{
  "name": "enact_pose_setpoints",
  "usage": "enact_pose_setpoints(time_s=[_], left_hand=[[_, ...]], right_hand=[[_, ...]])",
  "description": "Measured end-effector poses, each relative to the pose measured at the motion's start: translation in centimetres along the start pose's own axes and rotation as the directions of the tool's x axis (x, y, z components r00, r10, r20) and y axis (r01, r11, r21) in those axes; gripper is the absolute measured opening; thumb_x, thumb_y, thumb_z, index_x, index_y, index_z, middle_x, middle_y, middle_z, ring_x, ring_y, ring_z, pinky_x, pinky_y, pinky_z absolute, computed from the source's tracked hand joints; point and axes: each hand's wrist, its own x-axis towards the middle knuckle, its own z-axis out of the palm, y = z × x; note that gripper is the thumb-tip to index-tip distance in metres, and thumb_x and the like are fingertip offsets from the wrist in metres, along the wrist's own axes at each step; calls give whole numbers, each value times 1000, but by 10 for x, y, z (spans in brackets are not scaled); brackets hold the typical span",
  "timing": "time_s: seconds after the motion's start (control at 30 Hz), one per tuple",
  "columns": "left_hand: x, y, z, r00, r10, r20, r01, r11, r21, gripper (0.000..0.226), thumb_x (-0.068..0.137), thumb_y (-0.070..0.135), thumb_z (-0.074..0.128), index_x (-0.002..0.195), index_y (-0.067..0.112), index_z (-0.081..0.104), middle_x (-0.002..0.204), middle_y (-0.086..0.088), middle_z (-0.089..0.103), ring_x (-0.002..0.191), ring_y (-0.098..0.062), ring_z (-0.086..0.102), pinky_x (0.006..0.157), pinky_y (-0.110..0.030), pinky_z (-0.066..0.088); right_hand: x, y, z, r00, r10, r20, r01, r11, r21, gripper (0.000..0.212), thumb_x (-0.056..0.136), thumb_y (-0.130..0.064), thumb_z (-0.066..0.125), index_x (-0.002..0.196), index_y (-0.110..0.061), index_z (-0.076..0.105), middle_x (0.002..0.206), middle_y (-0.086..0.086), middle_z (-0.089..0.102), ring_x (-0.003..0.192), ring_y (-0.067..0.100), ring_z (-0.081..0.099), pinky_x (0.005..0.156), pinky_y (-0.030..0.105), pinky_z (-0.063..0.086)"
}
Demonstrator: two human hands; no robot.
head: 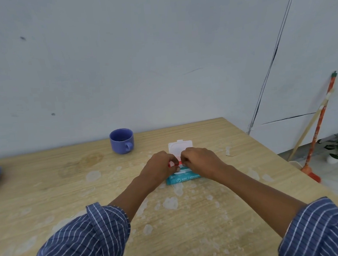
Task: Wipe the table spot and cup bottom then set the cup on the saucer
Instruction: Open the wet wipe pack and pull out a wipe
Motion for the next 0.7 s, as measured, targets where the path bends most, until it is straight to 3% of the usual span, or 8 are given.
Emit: enact_pose_setpoints(time_s=[0.1, 0.27, 0.37, 0.43, 0.5, 0.7], left_hand=[[0, 1, 0, 1000, -7, -2, 7, 1000, -2, 30, 83, 39, 72, 112, 28, 72, 110, 0, 66, 88, -10, 56, 71, -19, 44], [1, 2, -1, 1000, -16, 11, 17, 1000, -17, 32, 84, 38, 71, 115, 26, 72, 113, 0, 67, 89, -9, 57, 73, -19, 45], [2, 3, -3, 999, -23, 34, 24, 1000, -12, 34, 84, 38, 72, 116, 26, 71, 114, 0, 68, 93, -12, 60, 78, -23, 51], [3, 4, -3, 998, -36, 46, 36, 999, -13, 35, 84, 39, 72, 116, 25, 71, 115, -1, 68, 96, -14, 62, 83, -25, 53], [2, 6, -3, 997, -54, 49, 55, 998, -23, 34, 85, 39, 71, 116, 25, 71, 116, -2, 68, 98, -15, 62, 84, -25, 53], [-1, 14, -7, 999, -24, 24, 24, 1000, -7, 33, 94, 39, 57, 126, 30, 58, 128, -2, 66, 107, -16, 63, 80, -22, 50]], right_hand=[[1, 0, 3, 997, 72, 21, -73, 997, 25, 15, 97, -18, 47, 89, -25, 57, 95, -5, 62, 80, 20, 58, 63, 33, 41], [2, 3, 3, 956, 275, 103, -293, 908, 300, 17, 95, -10, 46, 90, -22, 56, 94, -1, 65, 85, 22, 61, 74, 37, 49], [7, 7, -6, 925, 366, 100, -356, 747, 562, 16, 100, -11, 42, 97, -13, 58, 106, 7, 64, 96, 26, 64, 82, 39, 53], [10, 12, -17, 903, 422, 77, -351, 623, 699, 17, 102, -12, 39, 97, -12, 55, 108, 11, 64, 96, 25, 68, 73, 32, 55], [12, 17, -26, 902, 427, 60, -325, 584, 744, 19, 102, -12, 37, 91, -17, 51, 104, 9, 65, 89, 19, 70, 64, 25, 52], [18, 29, -43, 812, 584, -4, -213, 303, 929, 19, 104, -18, 38, 91, -20, 52, 105, 7, 65, 91, 24, 68, 72, 40, 62]])
